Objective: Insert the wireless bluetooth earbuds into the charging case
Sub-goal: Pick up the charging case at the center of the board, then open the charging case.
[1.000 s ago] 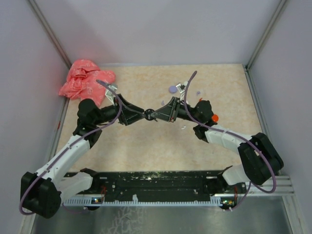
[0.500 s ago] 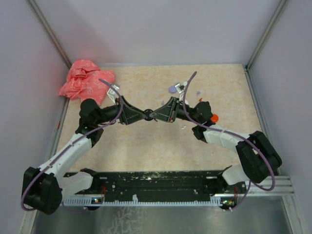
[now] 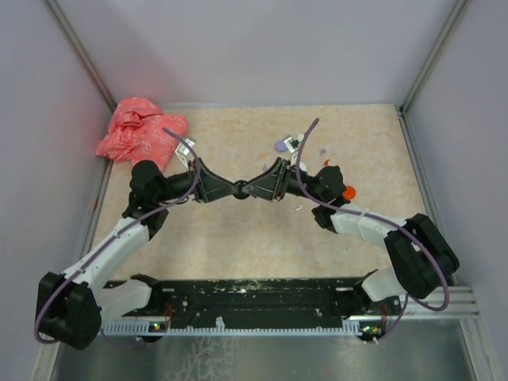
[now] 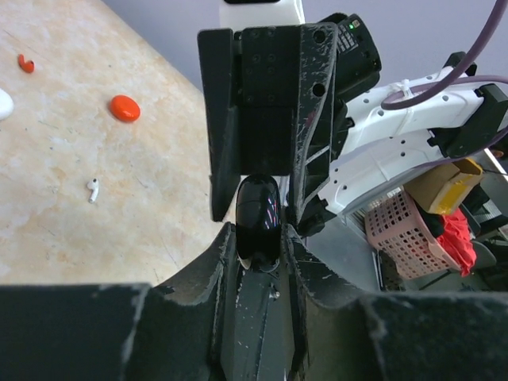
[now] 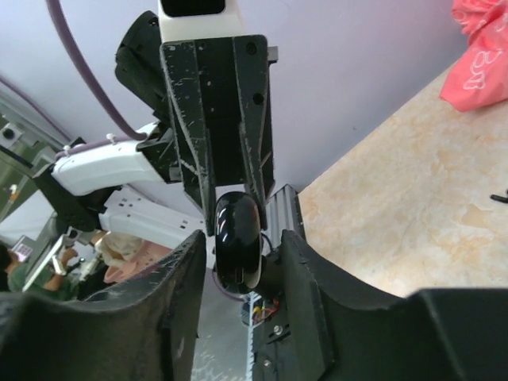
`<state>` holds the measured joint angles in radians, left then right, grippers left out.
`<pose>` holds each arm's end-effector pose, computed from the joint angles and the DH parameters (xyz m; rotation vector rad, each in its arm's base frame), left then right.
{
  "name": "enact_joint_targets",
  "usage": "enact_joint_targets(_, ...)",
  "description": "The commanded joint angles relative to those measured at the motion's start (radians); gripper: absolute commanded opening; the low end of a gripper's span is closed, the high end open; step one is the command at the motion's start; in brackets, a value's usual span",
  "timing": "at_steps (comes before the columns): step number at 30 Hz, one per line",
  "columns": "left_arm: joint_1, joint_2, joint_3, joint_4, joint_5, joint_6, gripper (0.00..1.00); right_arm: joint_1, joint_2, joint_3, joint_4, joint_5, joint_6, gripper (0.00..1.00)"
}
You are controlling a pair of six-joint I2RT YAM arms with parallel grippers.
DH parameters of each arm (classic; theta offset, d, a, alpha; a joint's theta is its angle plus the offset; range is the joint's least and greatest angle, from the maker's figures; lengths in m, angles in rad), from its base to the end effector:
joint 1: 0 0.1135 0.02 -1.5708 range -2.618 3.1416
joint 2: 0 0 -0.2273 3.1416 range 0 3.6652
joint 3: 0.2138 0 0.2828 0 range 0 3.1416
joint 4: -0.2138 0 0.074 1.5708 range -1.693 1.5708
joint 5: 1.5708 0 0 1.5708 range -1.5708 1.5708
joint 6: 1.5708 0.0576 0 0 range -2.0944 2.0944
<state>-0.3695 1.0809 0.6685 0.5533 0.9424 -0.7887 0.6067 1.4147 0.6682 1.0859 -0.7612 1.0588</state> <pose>0.2602 -0.1507 0.2734 0.5407 1.6256 -1.5614 0.2545 0.2250 0.2329 -0.4540 1.5287 1.8252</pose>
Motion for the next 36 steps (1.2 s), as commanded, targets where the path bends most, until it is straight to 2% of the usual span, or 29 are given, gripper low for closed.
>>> enact_joint_targets(1,-0.001,-0.047,0.030,-0.093,-0.013,0.050,0.09,0.016,-0.084,0.009,-0.047,0.038,-0.132,0.49)
enact_joint_targets(4,-0.003,-0.069,0.055,-0.198,-0.068,0.089,0.03,0.015,-0.153,0.006,-0.173,0.065,-0.280,0.65)
enact_joint_targets(5,-0.003,-0.076,0.064,-0.242,-0.098,0.100,0.00,0.015,-0.177,-0.001,-0.203,0.088,-0.338,0.65)
enact_joint_targets(9,-0.003,-0.103,0.096,-0.378,-0.192,0.114,0.00,0.015,-0.283,-0.062,-0.249,0.150,-0.556,0.66)
enact_joint_targets(12,-0.003,-0.115,0.133,-0.470,-0.257,0.112,0.00,0.015,-0.350,-0.116,-0.254,0.203,-0.705,0.73)
enact_joint_targets(17,-0.004,-0.128,0.197,-0.579,-0.368,0.078,0.00,0.019,-0.387,-0.050,-0.480,0.227,-0.987,0.73)
enact_joint_targets(20,-0.008,-0.131,0.219,-0.621,-0.440,0.039,0.00,0.045,-0.401,-0.073,-0.460,0.257,-1.162,0.73)
enact_joint_targets(27,-0.022,-0.110,0.278,-0.768,-0.593,-0.142,0.00,0.184,-0.375,-0.085,-0.420,0.462,-1.555,0.73)
enact_joint_targets(36,-0.042,-0.073,0.283,-0.804,-0.622,-0.349,0.00,0.280,-0.237,-0.064,-0.245,0.551,-1.746,0.70)
